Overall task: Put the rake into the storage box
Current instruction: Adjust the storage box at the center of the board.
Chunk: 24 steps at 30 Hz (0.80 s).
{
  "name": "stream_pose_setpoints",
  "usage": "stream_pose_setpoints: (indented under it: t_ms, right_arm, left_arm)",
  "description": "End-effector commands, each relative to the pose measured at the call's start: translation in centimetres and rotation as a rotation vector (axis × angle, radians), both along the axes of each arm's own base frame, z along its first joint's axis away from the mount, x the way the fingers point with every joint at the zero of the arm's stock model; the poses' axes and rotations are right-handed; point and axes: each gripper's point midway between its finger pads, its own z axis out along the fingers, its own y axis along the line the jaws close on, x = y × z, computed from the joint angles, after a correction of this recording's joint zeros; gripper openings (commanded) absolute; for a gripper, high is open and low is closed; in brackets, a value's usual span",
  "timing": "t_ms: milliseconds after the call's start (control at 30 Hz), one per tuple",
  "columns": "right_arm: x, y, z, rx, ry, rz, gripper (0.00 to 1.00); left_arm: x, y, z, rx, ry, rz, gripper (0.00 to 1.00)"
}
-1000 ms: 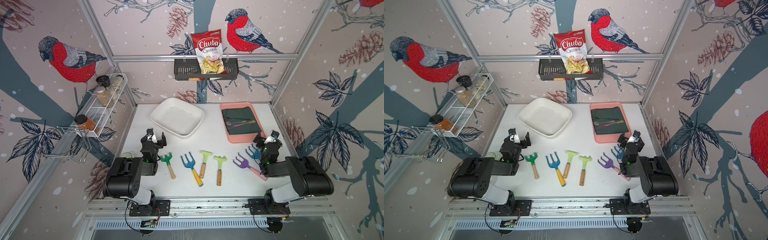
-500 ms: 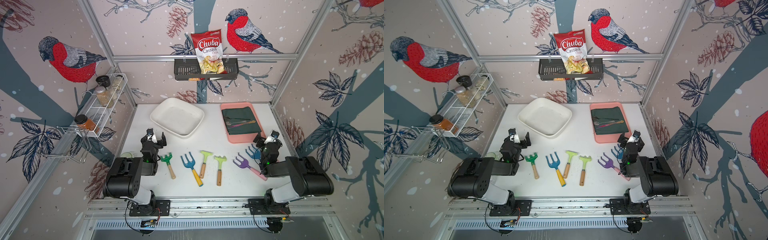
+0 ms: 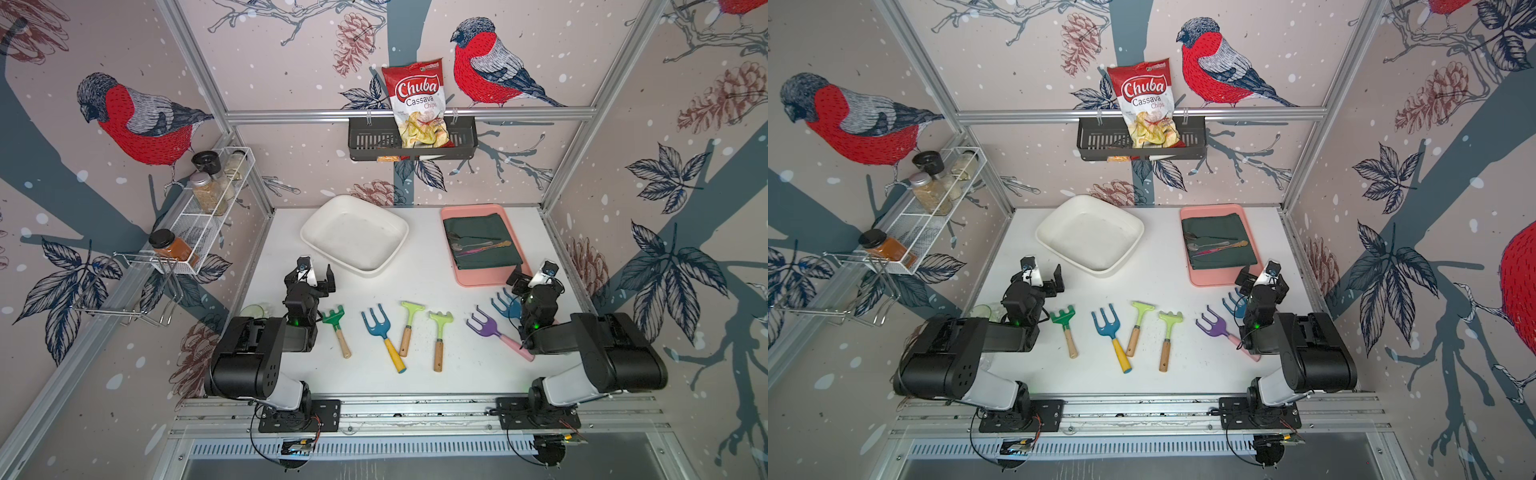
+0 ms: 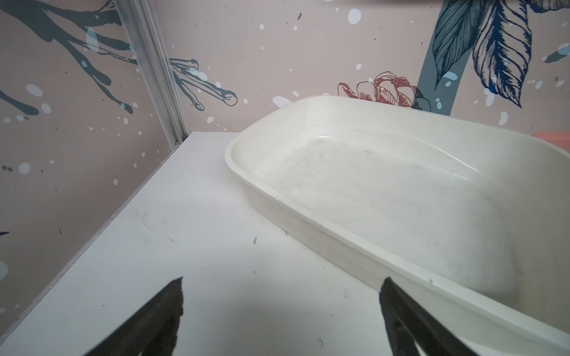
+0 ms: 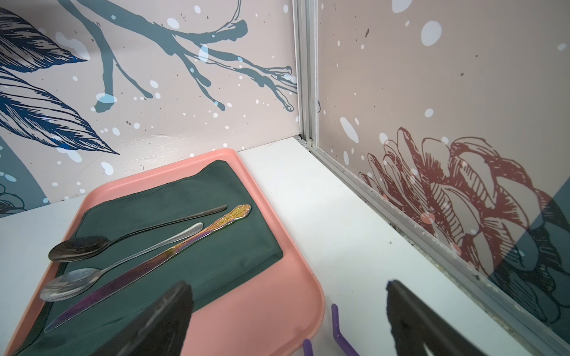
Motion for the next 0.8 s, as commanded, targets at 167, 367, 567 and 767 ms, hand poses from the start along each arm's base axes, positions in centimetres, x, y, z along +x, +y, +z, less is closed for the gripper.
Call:
stream_pose_setpoints:
  t_ms: [167,367,567,767]
  right_arm:
    - [-0.9,0.0,1.2,-0.029,-0.047,-0.060,1.00]
    - [-3.7,1.3,3.5,-0.074,-0.170,-0.014,1.00]
    - [-0.3,5.5,6.5,-0.058,0.049,0.033,1.00]
    - [-0.3,8.9,6.7,0.184,0.209,0.131,1.00]
  left_arm:
    - [2.0,0.3,6.2,-0.036,0.122,0.174,0.97]
    - [4.5,-9.4,8.9,-0.201,0.268,-0.209,0.97]
    - [6.9,-15.9,7.3,-0.320,0.402,-0.382,0.97]
    - [9.9,-21.8,4.2,-0.348,0.510,-0.486,0.97]
